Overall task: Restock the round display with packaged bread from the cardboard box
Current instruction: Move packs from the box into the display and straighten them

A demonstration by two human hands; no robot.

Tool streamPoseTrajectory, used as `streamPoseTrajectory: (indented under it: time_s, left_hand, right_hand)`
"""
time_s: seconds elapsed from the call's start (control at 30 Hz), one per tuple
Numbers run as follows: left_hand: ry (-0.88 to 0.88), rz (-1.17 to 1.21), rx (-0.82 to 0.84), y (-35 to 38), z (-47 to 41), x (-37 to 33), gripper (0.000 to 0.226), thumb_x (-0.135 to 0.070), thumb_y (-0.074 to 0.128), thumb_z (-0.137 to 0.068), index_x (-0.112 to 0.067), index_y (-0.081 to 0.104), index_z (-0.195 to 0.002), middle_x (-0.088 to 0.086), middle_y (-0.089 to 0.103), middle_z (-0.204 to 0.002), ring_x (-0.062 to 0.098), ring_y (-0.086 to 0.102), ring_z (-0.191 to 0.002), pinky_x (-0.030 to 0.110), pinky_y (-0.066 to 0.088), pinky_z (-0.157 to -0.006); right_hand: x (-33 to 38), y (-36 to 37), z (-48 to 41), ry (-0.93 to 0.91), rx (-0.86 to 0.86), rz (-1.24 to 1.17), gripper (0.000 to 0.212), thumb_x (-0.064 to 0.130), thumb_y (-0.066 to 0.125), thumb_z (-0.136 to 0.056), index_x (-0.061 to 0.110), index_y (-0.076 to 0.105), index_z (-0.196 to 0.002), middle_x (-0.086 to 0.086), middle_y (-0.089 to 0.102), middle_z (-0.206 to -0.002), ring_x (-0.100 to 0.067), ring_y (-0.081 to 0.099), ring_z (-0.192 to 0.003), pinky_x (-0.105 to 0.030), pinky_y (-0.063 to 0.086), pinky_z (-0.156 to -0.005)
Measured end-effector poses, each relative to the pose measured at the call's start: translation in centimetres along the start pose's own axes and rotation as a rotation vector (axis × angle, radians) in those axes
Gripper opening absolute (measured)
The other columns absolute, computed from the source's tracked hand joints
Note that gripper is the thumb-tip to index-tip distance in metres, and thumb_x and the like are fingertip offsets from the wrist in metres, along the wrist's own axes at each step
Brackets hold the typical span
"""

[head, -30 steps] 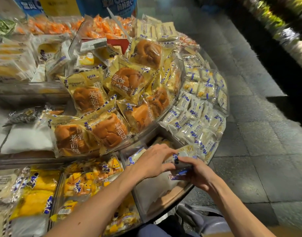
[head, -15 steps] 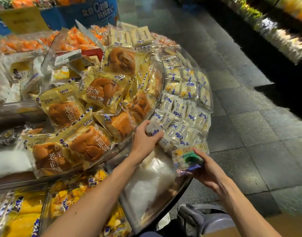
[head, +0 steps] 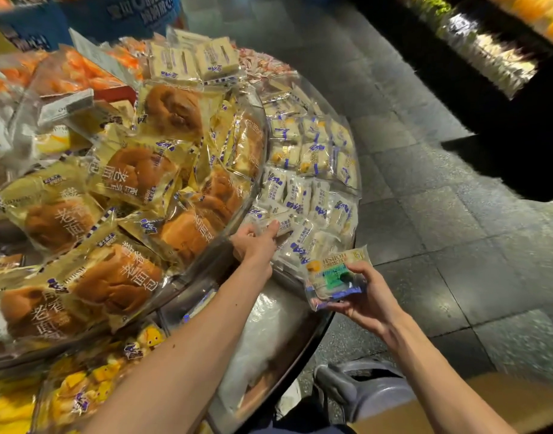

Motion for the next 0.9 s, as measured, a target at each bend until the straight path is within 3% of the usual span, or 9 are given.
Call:
streamPoseTrajectory:
  time_s: [0.07,0.13,0.23,0.37,0.47,0.57,0.67,0.8,0.9]
  left_hand:
    - [0.054,-0.120,-0.013,0.0,-0.3,0.2,0.042,-0.036,0.083,-0.079,-0.018,0.045,-0.074,0.011,0.069,-0.092,0.022,0.068,-0.076,0.031,0.055,-0.058]
    - [0.188,-0.521,-0.065,-0.3,-0.3,-0.6,0.045,-0.057,0.075,-0.078,-0.020,0.050,-0.079,0.002,0.062,-0.080,0.021,0.063,-0.079,0.036,0.051,-0.070]
    - [0.460,-1.045,-0.032,0.3,1.0,-2.2,0.050,-0.065,0.059,-0.087,-0.018,0.051,-0.077,-0.007,0.046,-0.068,0.017,0.050,-0.073,0.031,0.035,-0.066]
    - [0.662,-1.314,-0.047,0.3,1.2,-3.2,0.059,-0.075,0.053,-0.084,-0.016,0.052,-0.088,0.001,0.054,-0.091,0.023,0.056,-0.088,0.035,0.044,-0.070]
    - [0.820,-1.100,0.017,-0.5,1.5,-5.5,0.053,-0.070,0.059,-0.084,-0.019,0.050,-0.095,0.000,0.056,-0.096,0.018,0.056,-0.083,0.035,0.052,-0.072]
    - [0.691,-0.834,0.478,-1.4,3.9,-7.2,0.033,-0.054,0.064,-0.089,-0.022,0.063,-0.098,-0.010,0.061,-0.093,0.002,0.056,-0.080,0.023,0.045,-0.070]
    - [0.602,-0.948,0.845,-3.0,8.4,-5.2,0.041,-0.047,0.073,-0.084,-0.026,0.066,-0.118,-0.013,0.068,-0.108,-0.002,0.063,-0.095,0.017,0.049,-0.085]
    - [0.572,-0.986,0.840,-7.5,9.4,-0.6,0.034,-0.039,0.079,-0.082,-0.024,0.071,-0.112,-0.007,0.071,-0.096,-0.001,0.061,-0.083,0.014,0.046,-0.074]
    - [0.416,-0.881,0.719,-12.2,7.8,2.4,0.033,-0.029,0.076,-0.086,-0.034,0.064,-0.116,-0.009,0.063,-0.086,0.001,0.060,-0.067,0.021,0.046,-0.068]
  right_hand:
    - [-0.1,0.2,-0.1,0.007,0.021,-0.012,0.048,0.021,0.056,-0.087,0.000,0.049,-0.130,-0.029,0.067,-0.117,-0.048,0.064,-0.109,-0.066,0.052,-0.088]
    - [-0.3,0.3,-0.3,0.008,0.024,-0.013,0.046,0.019,0.055,-0.087,0.001,0.049,-0.130,-0.028,0.068,-0.116,-0.049,0.065,-0.108,-0.066,0.053,-0.086]
    - [-0.7,0.2,-0.5,0.025,0.031,-0.006,0.048,0.017,0.054,-0.087,0.003,0.049,-0.132,-0.028,0.068,-0.116,-0.049,0.065,-0.108,-0.064,0.056,-0.080]
    - [-1.0,0.2,-0.9,0.057,0.034,0.075,0.051,0.018,0.056,-0.086,0.003,0.048,-0.135,-0.026,0.063,-0.126,-0.047,0.065,-0.109,-0.057,0.058,-0.076]
    - [-0.9,1.0,-1.1,0.091,0.062,0.237,0.054,0.022,0.065,-0.083,0.002,0.051,-0.132,-0.021,0.064,-0.123,-0.041,0.068,-0.097,-0.048,0.060,-0.069]
    - [-1.2,2.9,-1.0,0.168,0.146,0.565,0.055,0.027,0.074,-0.077,0.004,0.054,-0.123,-0.018,0.067,-0.114,-0.030,0.069,-0.085,-0.040,0.059,-0.066]
    - [-3.1,6.1,-0.9,0.227,0.292,0.871,0.028,0.020,0.070,-0.084,0.016,0.064,-0.111,-0.011,0.072,-0.105,-0.028,0.069,-0.089,-0.039,0.058,-0.067]
    - [-7.1,9.3,-0.7,0.271,0.523,1.295,0.023,0.014,0.068,-0.092,0.019,0.061,-0.113,0.009,0.067,-0.092,0.007,0.065,-0.072,-0.011,0.050,-0.062]
    - [-9.7,8.5,-1.0,0.439,0.593,1.224,0.047,0.018,0.082,-0.077,0.012,0.060,-0.118,-0.010,0.071,-0.102,-0.018,0.068,-0.088,-0.027,0.057,-0.071]
Point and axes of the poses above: each hand's wrist, its own z-axis away from the middle knuckle, its own y-axis out of the palm, x = y × z, the point moved 7 cm from there along -z, towards the middle knuckle
